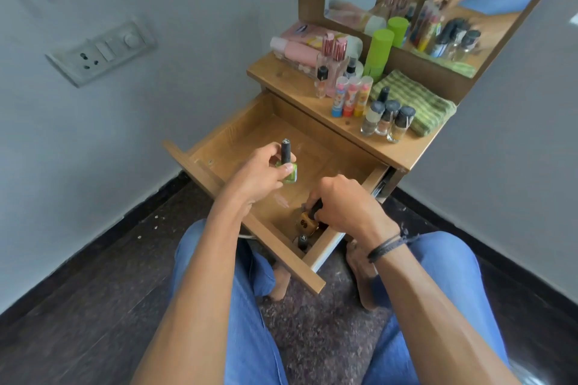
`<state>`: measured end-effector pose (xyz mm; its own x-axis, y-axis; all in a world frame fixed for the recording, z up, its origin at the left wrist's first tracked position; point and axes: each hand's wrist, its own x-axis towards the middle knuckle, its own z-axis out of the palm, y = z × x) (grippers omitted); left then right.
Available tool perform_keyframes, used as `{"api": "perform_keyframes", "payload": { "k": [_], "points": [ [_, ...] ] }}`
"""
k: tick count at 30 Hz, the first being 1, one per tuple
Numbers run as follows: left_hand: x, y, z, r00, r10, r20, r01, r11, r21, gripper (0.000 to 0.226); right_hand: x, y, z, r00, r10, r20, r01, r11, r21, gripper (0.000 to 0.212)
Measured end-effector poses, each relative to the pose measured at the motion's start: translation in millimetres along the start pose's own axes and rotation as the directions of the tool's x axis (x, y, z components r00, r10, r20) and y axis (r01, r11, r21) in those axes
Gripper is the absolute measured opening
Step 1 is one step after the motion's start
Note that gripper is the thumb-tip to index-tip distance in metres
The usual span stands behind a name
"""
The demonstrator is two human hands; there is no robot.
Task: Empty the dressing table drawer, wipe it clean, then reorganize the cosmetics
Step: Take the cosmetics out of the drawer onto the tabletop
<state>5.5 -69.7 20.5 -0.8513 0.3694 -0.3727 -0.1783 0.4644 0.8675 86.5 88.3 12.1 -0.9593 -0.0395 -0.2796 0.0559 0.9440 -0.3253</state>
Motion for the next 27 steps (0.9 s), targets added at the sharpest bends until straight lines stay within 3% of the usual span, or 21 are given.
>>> {"api": "perform_keyframes", "payload": {
  "k": [4, 8, 13, 18, 27],
  "points": [
    [1.0, -2.7, 1.3, 0.998, 0.027, 0.058, -0.023, 0.997, -0.067, 0.013, -0.3, 2.8, -9.3, 0.991, 0.118, -0.066, -0.105, 0.979, 0.172, 0.026],
    [-1.4, -1.9, -0.1, 0.995, 0.045, 0.085, -0.031, 0.987, -0.160, 0.012, -5.9, 6.9, -20.7, 0.955, 0.186, -0.232, -0.105, 0.941, 0.323, 0.021],
    [-3.4, -4.2, 1.1, 0.987, 0.082, 0.141, -0.077, 0.996, -0.043, 0.013, -8.3, 13.2, -26.8, 0.899, 0.279, -0.338, -0.084, 0.866, 0.492, 0.020],
    [-4.2, -2.0, 7.2, 0.978, 0.089, 0.186, -0.099, 0.994, 0.041, 0.010, -7.5, 16.8, -28.2, 0.902, 0.270, -0.337, -0.056, 0.847, 0.529, 0.018],
    [2.0, -6.3, 18.9, 0.946, 0.149, 0.286, -0.200, 0.967, 0.156, 0.033, -2.0, 12.2, -22.1, 0.931, 0.161, -0.327, 0.012, 0.883, 0.469, 0.029]
  ]
}}
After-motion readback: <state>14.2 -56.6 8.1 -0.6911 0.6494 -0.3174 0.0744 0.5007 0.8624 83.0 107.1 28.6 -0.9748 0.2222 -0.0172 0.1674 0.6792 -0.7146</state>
